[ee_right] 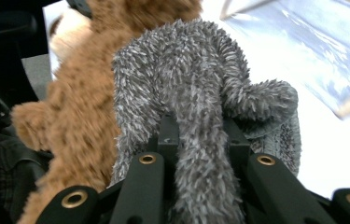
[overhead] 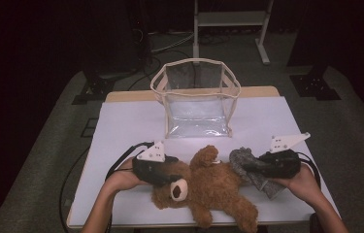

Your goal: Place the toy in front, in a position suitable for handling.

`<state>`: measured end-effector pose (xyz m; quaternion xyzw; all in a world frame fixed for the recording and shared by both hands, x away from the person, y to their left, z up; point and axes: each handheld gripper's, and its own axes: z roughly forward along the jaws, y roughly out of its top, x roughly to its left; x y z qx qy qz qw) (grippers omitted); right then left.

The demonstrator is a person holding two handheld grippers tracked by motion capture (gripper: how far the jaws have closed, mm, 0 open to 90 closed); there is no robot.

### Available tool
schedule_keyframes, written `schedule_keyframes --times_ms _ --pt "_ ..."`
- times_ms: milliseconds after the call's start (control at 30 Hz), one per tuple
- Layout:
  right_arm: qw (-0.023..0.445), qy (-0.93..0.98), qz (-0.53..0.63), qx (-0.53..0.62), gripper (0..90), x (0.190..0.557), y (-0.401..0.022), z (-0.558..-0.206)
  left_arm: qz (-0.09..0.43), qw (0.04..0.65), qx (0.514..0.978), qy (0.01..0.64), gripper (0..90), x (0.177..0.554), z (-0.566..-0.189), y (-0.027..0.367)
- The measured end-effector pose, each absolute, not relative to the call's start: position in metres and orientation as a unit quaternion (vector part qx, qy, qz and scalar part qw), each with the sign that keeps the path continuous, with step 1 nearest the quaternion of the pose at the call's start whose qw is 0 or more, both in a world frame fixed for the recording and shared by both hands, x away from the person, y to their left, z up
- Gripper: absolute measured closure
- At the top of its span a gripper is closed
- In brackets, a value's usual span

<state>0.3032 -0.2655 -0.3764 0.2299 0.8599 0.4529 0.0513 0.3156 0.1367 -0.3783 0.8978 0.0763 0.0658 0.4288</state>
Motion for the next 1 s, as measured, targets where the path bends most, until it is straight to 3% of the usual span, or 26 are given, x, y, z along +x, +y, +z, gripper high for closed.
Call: schedule_keyframes --times_ms 233,600,800,1000 --pt "0.056 0.855 0.453 0.247 74.0 0.302 -0.279 -0.376 0.067 0.425 0.9 0.072 40.3 0.315 -0.377 0.136" --pt "0.041 0.878 0.434 0.2 74.2 0.333 -0.225 -0.369 0.075 0.423 0.901 0.057 40.7 0.311 -0.375 0.135" --pt "0.05 0.869 0.427 0.244 74.2 0.346 -0.25 -0.378 0.072 0.423 0.901 0.062 40.7 0.312 -0.376 0.135" --pt "0.053 0.851 0.441 0.28 74.2 0.332 -0.284 -0.39 0.069 0.424 0.9 0.072 40.6 0.314 -0.377 0.136"
